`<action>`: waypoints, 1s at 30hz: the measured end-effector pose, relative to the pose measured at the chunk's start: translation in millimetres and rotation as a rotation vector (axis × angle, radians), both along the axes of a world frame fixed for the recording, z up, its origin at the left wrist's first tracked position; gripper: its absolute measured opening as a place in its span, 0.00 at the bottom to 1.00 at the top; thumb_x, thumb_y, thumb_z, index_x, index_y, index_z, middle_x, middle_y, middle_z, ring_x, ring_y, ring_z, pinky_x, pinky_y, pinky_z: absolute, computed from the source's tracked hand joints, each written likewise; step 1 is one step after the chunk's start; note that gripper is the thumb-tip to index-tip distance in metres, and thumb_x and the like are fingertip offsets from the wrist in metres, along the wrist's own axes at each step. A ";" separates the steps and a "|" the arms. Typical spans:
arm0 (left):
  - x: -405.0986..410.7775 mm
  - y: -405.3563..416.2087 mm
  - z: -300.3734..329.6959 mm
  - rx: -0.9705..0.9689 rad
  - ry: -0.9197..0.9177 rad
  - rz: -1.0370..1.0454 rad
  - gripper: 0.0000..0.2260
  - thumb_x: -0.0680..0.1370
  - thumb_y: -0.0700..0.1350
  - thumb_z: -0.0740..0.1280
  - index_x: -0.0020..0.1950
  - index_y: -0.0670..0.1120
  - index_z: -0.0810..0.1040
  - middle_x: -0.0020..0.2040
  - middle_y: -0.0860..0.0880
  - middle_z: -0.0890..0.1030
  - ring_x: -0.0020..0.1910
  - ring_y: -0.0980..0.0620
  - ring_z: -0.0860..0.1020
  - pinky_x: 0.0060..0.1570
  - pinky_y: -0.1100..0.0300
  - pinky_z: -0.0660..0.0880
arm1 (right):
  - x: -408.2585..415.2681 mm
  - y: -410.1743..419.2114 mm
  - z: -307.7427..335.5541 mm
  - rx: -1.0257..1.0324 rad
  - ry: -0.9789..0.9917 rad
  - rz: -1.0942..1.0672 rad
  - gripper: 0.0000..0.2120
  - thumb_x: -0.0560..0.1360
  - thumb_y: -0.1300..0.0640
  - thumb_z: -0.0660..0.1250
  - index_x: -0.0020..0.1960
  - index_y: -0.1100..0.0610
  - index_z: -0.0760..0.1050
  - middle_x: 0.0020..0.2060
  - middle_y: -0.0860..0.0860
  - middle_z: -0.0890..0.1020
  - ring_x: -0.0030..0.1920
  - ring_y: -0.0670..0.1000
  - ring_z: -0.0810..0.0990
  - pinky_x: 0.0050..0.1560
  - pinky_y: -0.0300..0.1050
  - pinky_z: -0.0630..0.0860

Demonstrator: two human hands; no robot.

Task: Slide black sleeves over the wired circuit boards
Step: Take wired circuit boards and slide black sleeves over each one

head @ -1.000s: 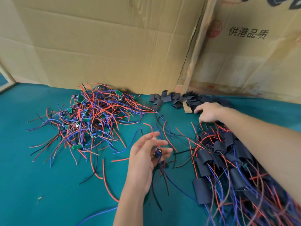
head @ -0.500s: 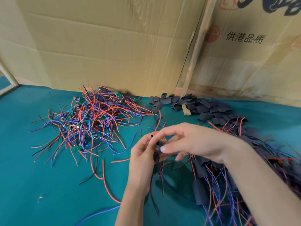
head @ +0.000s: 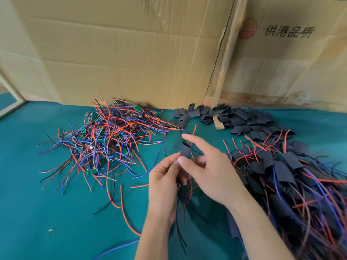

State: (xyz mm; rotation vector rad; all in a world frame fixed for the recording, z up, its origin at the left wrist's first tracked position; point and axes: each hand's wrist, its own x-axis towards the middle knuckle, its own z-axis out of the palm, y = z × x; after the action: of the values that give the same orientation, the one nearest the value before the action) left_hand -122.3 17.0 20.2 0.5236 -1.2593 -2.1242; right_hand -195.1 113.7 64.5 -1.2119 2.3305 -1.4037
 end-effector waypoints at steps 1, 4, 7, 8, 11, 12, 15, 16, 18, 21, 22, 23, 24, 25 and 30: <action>0.3 -0.1 -0.2 -0.007 -0.003 0.000 0.08 0.82 0.35 0.62 0.52 0.31 0.78 0.41 0.37 0.77 0.30 0.53 0.65 0.34 0.57 0.62 | -0.8 0.5 -0.6 -0.015 0.002 0.015 0.21 0.79 0.45 0.66 0.70 0.33 0.70 0.29 0.50 0.83 0.29 0.45 0.73 0.36 0.35 0.69; -0.2 -0.3 -1.2 -0.007 -0.008 0.017 0.09 0.82 0.34 0.61 0.54 0.31 0.79 0.41 0.37 0.76 0.31 0.51 0.66 0.34 0.58 0.63 | -4.1 4.2 -1.5 -0.032 -0.069 0.071 0.19 0.78 0.42 0.63 0.68 0.29 0.71 0.31 0.55 0.81 0.29 0.43 0.73 0.36 0.34 0.70; 0.0 -0.5 -3.2 -0.017 -0.034 0.017 0.08 0.82 0.34 0.61 0.51 0.34 0.79 0.37 0.39 0.74 0.28 0.50 0.67 0.30 0.58 0.64 | -8.8 10.1 -1.3 -0.056 -0.202 0.161 0.18 0.81 0.49 0.67 0.66 0.31 0.74 0.34 0.54 0.84 0.34 0.49 0.83 0.42 0.46 0.80; 0.8 -0.2 -4.0 -0.033 -0.050 0.010 0.08 0.82 0.34 0.62 0.50 0.37 0.80 0.35 0.40 0.74 0.27 0.51 0.67 0.28 0.60 0.65 | -10.0 12.3 -0.9 -0.069 -0.235 0.172 0.18 0.80 0.50 0.69 0.65 0.32 0.75 0.34 0.54 0.85 0.33 0.51 0.85 0.40 0.44 0.79; 1.2 0.8 -5.7 -0.075 -0.077 -0.037 0.06 0.81 0.35 0.63 0.48 0.38 0.79 0.33 0.42 0.73 0.27 0.48 0.68 0.27 0.61 0.66 | -11.3 13.7 0.5 -0.116 -0.290 0.152 0.15 0.76 0.48 0.72 0.61 0.36 0.76 0.33 0.56 0.85 0.27 0.54 0.82 0.32 0.38 0.76; 0.9 0.8 -5.9 -0.076 -0.075 -0.047 0.05 0.81 0.36 0.63 0.49 0.38 0.78 0.33 0.41 0.73 0.30 0.46 0.68 0.30 0.59 0.66 | -11.1 13.1 -0.4 -0.137 -0.303 0.140 0.15 0.75 0.48 0.73 0.59 0.38 0.77 0.32 0.55 0.85 0.26 0.54 0.81 0.31 0.40 0.76; 0.6 0.2 -6.2 -0.077 -0.059 -0.051 0.07 0.81 0.36 0.63 0.49 0.38 0.80 0.33 0.40 0.73 0.34 0.42 0.67 0.34 0.54 0.64 | -7.9 9.8 -3.7 -0.211 -0.348 0.115 0.12 0.72 0.51 0.76 0.53 0.43 0.77 0.29 0.55 0.82 0.27 0.54 0.78 0.31 0.45 0.76; 1.0 0.4 -6.7 -0.078 -0.058 -0.045 0.08 0.81 0.37 0.63 0.50 0.39 0.82 0.32 0.40 0.73 0.32 0.44 0.68 0.33 0.55 0.63 | -7.4 9.2 -4.4 -0.234 -0.346 0.092 0.12 0.71 0.51 0.77 0.51 0.44 0.77 0.30 0.55 0.82 0.28 0.51 0.77 0.32 0.43 0.75; 2.1 0.2 -7.2 -0.061 -0.063 -0.027 0.09 0.81 0.37 0.63 0.50 0.41 0.84 0.30 0.42 0.73 0.28 0.48 0.68 0.31 0.58 0.64 | -8.1 8.6 -4.7 -0.260 -0.299 0.028 0.13 0.68 0.50 0.79 0.48 0.46 0.78 0.31 0.49 0.80 0.30 0.47 0.73 0.34 0.38 0.71; 1.9 0.0 -7.5 -0.035 -0.048 -0.014 0.09 0.81 0.35 0.63 0.51 0.40 0.84 0.31 0.43 0.74 0.26 0.52 0.69 0.29 0.60 0.67 | -7.8 10.3 -3.6 -0.280 -0.300 0.021 0.14 0.64 0.52 0.81 0.46 0.49 0.79 0.38 0.44 0.84 0.37 0.46 0.79 0.40 0.37 0.76; 1.5 0.3 -7.0 -0.038 -0.045 -0.012 0.10 0.81 0.35 0.63 0.50 0.41 0.84 0.31 0.43 0.75 0.26 0.52 0.70 0.29 0.60 0.67 | -6.8 10.8 -3.1 -0.300 -0.332 0.046 0.14 0.64 0.55 0.81 0.46 0.50 0.79 0.41 0.46 0.86 0.39 0.47 0.82 0.43 0.38 0.79; 1.3 0.5 -6.2 -0.044 -0.043 -0.009 0.10 0.81 0.34 0.62 0.50 0.41 0.84 0.32 0.44 0.76 0.26 0.52 0.70 0.29 0.61 0.68 | -6.1 11.0 -2.5 -0.333 -0.372 0.061 0.14 0.64 0.57 0.81 0.45 0.52 0.80 0.43 0.50 0.87 0.41 0.48 0.84 0.44 0.39 0.80; 1.3 0.7 -5.5 -0.049 -0.041 -0.006 0.11 0.81 0.34 0.62 0.49 0.41 0.84 0.33 0.44 0.77 0.26 0.52 0.70 0.29 0.61 0.68 | -6.3 10.7 -1.5 -0.375 -0.403 0.038 0.14 0.64 0.59 0.81 0.45 0.53 0.80 0.43 0.54 0.88 0.41 0.50 0.85 0.44 0.40 0.81; 1.3 0.8 -5.2 -0.050 -0.037 -0.006 0.11 0.81 0.33 0.61 0.50 0.41 0.84 0.35 0.44 0.78 0.26 0.52 0.71 0.29 0.63 0.69 | -7.5 10.5 -0.2 -0.432 -0.424 -0.029 0.14 0.64 0.61 0.81 0.46 0.54 0.81 0.43 0.55 0.88 0.42 0.50 0.85 0.45 0.41 0.81; 2.1 2.8 -2.4 -0.073 -0.040 -0.045 0.13 0.81 0.32 0.60 0.49 0.40 0.84 0.35 0.44 0.78 0.24 0.52 0.69 0.25 0.63 0.67 | -22.9 16.6 4.7 -0.814 -0.564 -0.443 0.09 0.73 0.64 0.76 0.51 0.59 0.80 0.39 0.50 0.87 0.37 0.48 0.83 0.45 0.43 0.81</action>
State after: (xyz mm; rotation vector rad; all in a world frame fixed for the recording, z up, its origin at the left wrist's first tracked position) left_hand -120.2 19.8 17.8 0.5135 -1.3776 -2.1051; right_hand -218.0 130.3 69.2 -0.2739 1.7020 -2.5719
